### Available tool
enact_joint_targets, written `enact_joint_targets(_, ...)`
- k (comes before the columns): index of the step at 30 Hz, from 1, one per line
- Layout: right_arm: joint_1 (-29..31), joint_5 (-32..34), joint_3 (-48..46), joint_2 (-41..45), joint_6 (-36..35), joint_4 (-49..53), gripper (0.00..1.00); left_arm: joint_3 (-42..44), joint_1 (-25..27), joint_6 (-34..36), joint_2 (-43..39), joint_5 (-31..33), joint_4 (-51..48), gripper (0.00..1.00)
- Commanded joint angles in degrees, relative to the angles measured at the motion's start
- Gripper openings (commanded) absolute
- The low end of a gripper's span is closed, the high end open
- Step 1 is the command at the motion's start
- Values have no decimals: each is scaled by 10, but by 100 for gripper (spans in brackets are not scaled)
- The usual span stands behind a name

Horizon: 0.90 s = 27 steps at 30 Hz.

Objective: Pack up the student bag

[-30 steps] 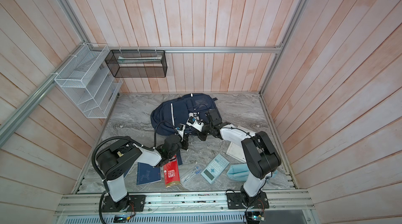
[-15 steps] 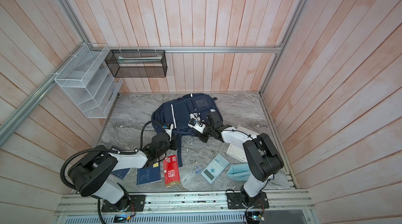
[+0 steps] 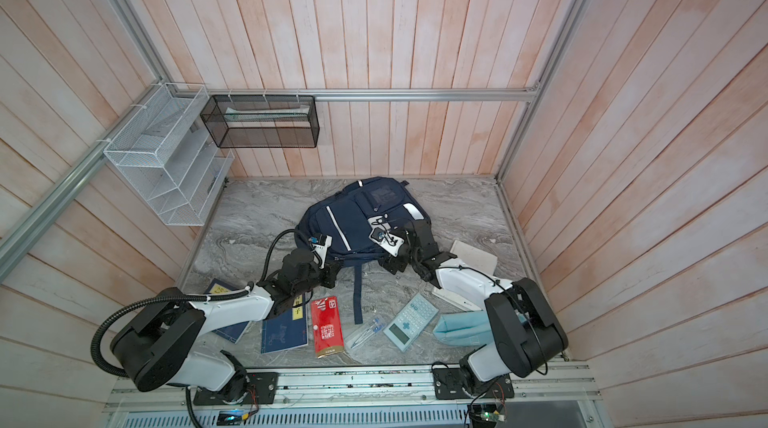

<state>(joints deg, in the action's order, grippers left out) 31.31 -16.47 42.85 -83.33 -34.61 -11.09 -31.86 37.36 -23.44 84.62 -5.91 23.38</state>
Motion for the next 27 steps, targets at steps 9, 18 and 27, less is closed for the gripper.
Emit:
enact_joint_targets(9,78,-96,120,-149,-10,32,32,-24,2,-19,-4,-59,8,0)
enact_joint_targets(18,76,-18,58,-103,-36,93,0,-5,-64,-51,-8,-39,-25,0)
enact_joint_targets(27,32,118,-5,-87,-39,57,0,-30,-195,-63,5,-80,-34,0)
